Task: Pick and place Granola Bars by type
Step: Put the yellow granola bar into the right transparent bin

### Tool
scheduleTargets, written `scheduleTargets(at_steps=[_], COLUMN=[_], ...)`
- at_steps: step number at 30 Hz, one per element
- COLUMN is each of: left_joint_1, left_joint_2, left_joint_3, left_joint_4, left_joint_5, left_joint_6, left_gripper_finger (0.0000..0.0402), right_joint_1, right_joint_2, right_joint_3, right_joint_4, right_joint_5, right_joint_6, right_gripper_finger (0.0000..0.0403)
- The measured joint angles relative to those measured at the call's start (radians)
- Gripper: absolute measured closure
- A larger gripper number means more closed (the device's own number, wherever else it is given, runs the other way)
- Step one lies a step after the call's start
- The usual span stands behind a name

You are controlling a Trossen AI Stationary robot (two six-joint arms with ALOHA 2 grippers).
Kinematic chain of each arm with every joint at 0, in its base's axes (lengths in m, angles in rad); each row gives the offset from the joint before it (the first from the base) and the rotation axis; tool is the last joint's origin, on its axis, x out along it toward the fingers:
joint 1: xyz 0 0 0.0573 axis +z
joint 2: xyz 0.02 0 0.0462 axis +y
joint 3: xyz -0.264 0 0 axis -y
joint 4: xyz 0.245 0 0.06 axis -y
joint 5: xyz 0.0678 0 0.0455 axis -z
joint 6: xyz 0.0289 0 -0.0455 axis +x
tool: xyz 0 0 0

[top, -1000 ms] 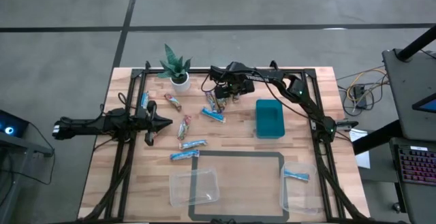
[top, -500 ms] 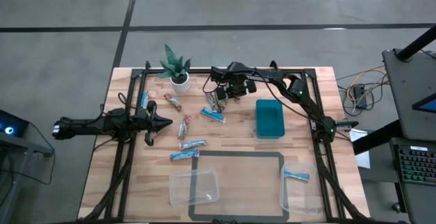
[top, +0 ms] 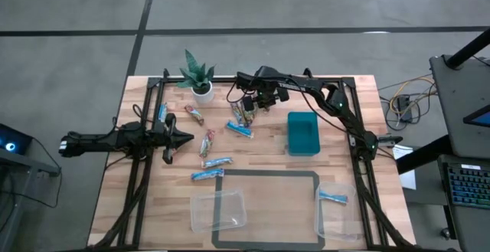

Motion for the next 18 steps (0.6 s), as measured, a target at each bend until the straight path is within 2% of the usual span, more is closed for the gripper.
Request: scheduleTargets(at_steps=[11, 15, 18], left_joint_1=[0.000, 0.000, 0.000], left_joint_2=[0.000, 0.000, 0.000], left_joint_3=[0.000, 0.000, 0.000], left_joint_4=[0.000, 0.000, 0.000], left_joint_5=[0.000, 0.000, 0.000], left_joint_6=[0.000, 0.000, 0.000], left_gripper_finger=[0.0402, 0.0402, 0.0402], right_joint_1=[0.063, 0.091, 0.115], right_joint_2=[-0.034, -0.038, -0.074], right_joint_3=[0.184, 0.266, 0.266], right_joint_4=[-0.215, -0.224, -0.220], right_joint_5=[-0.007, -0.024, -0.049], right_joint_6=[-0.081, -0.100, -0.096], right_gripper_finger=[0.0393, 0.0393, 0.0393])
